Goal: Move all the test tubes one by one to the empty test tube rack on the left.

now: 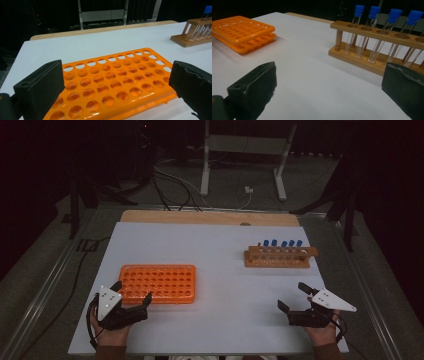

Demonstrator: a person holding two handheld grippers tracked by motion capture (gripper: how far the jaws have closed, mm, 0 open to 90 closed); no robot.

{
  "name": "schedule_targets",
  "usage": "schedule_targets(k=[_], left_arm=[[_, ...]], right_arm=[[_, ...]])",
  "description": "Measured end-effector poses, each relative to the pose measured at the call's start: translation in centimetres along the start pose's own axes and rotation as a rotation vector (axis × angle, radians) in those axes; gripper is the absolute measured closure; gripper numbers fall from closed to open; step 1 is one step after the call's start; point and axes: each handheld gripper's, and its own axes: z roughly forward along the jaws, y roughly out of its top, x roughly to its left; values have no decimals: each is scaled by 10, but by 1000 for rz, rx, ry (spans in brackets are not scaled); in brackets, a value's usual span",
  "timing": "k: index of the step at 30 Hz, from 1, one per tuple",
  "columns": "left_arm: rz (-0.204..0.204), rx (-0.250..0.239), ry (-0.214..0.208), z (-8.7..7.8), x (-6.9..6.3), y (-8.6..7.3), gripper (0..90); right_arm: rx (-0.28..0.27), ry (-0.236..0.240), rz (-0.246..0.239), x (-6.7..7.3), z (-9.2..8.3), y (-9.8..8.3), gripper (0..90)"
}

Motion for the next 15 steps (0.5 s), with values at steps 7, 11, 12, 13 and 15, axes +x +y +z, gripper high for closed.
schedule_targets(k=[7, 11, 12, 13, 15], left_arm=[[-18, -10, -10, -1, 2, -1, 13], [-23, -12, -12, 0, 3, -1, 12], [-24, -12, -11, 0, 3, -1, 12], [-25, -12, -12, -1, 3, -1, 12], [-27, -14, -14, -1, 3, -1, 13]], right_arm=[[-4, -10, 0, 0, 0, 1, 0], [-8, -12, 5, -1, 0, 1, 0], [-8, -14, 6, -1, 0, 1, 0], [-7, -19, 13, -1, 0, 1, 0], [-19, -21, 28, -1, -1, 2, 0]])
